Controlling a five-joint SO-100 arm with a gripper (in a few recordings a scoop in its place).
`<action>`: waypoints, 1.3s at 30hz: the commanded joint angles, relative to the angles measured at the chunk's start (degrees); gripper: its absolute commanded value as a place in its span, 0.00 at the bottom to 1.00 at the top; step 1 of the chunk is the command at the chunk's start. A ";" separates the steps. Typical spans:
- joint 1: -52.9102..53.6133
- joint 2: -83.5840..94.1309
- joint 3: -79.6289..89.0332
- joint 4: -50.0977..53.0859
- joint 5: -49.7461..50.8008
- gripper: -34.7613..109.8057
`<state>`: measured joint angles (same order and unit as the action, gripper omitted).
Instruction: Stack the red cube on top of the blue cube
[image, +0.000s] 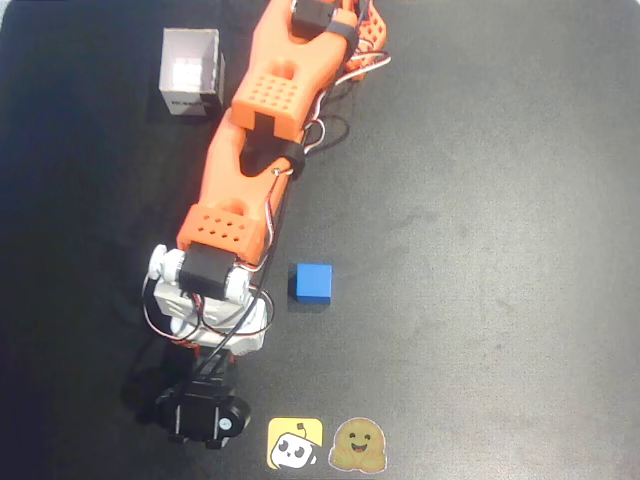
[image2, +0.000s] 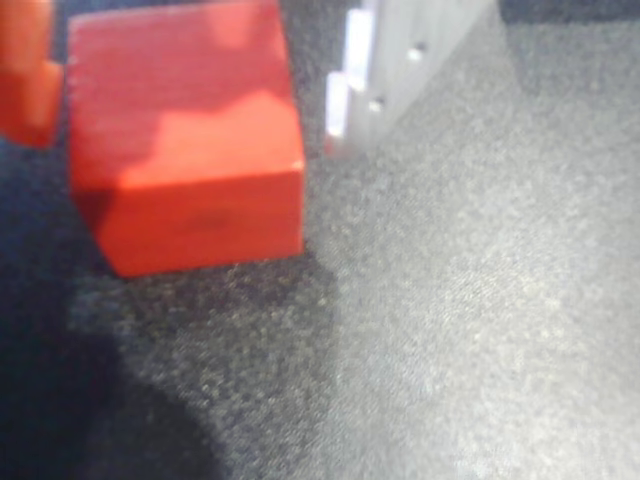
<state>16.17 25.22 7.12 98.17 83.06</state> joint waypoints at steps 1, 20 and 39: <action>0.53 0.62 0.26 5.19 -0.44 0.37; 1.49 0.35 0.53 5.19 -0.79 0.24; 0.44 35.33 32.78 5.19 -1.67 0.24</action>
<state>17.31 50.62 34.89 98.17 82.44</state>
